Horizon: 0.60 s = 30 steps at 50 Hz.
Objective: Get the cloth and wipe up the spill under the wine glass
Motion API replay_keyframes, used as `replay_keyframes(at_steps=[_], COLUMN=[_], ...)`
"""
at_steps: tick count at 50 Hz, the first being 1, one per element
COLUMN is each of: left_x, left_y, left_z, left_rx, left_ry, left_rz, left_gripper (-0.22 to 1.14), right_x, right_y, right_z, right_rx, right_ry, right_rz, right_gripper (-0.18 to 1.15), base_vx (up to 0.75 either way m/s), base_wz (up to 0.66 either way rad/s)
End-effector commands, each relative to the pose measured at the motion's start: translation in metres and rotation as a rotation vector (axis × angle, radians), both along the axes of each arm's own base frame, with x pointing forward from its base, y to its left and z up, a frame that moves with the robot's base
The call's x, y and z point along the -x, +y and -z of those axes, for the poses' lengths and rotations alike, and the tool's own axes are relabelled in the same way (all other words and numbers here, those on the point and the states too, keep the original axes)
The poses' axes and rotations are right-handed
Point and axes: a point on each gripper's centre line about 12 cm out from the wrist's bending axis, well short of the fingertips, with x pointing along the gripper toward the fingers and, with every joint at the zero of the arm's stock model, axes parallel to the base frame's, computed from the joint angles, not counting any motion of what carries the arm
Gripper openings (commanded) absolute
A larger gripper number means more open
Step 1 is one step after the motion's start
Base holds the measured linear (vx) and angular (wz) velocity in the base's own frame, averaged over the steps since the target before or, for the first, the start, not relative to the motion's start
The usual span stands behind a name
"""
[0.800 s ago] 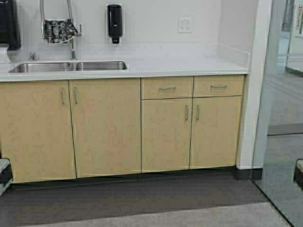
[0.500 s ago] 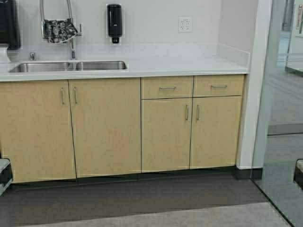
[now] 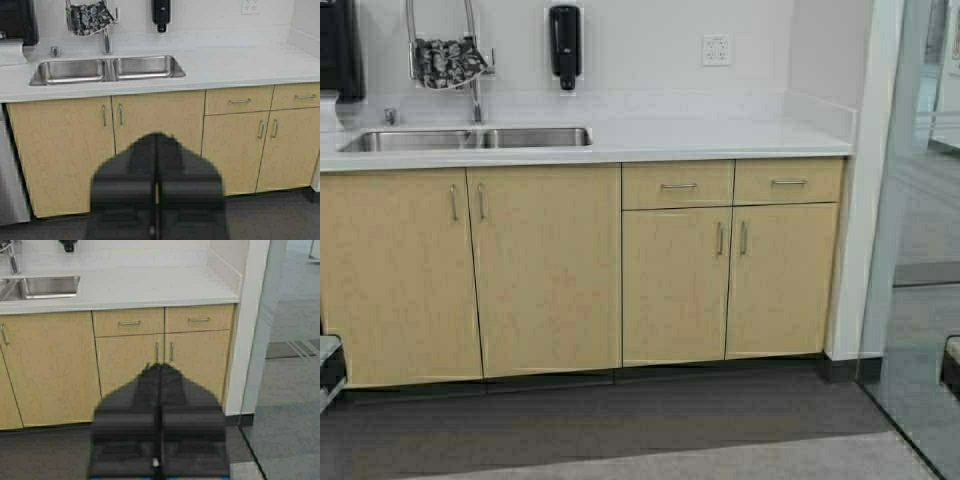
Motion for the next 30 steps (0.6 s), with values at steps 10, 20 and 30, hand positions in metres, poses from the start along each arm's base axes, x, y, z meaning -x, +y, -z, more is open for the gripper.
replay_keyframes(at_steps=[10,20,30], left_x=[-0.0008,0.0003,0.0033], left_y=[0.0000,0.0000,-0.0003], left_z=[-0.0097,-0.0104,-0.0090], left_rx=[0.002,0.002,0.011], left_ry=[-0.028,-0.034,-0.043], left_rz=[0.000,0.000,0.003], left_gripper=[0.02,0.02,0.02], right_x=[-0.0031,0.0009,0.0013], right_y=[0.0004,0.0003,0.0003], right_z=[-0.0123,-0.0164,-0.0154], right_rx=[-0.005,-0.007,-0.008], right_ry=[-0.029,-0.051,-0.049], right_rz=[-0.002,-0.002,-0.002], right_gripper=[0.05,0.05,0.05], base_vx=[0.15,0.21,0.24], base_wz=[-0.04,-0.01,0.01])
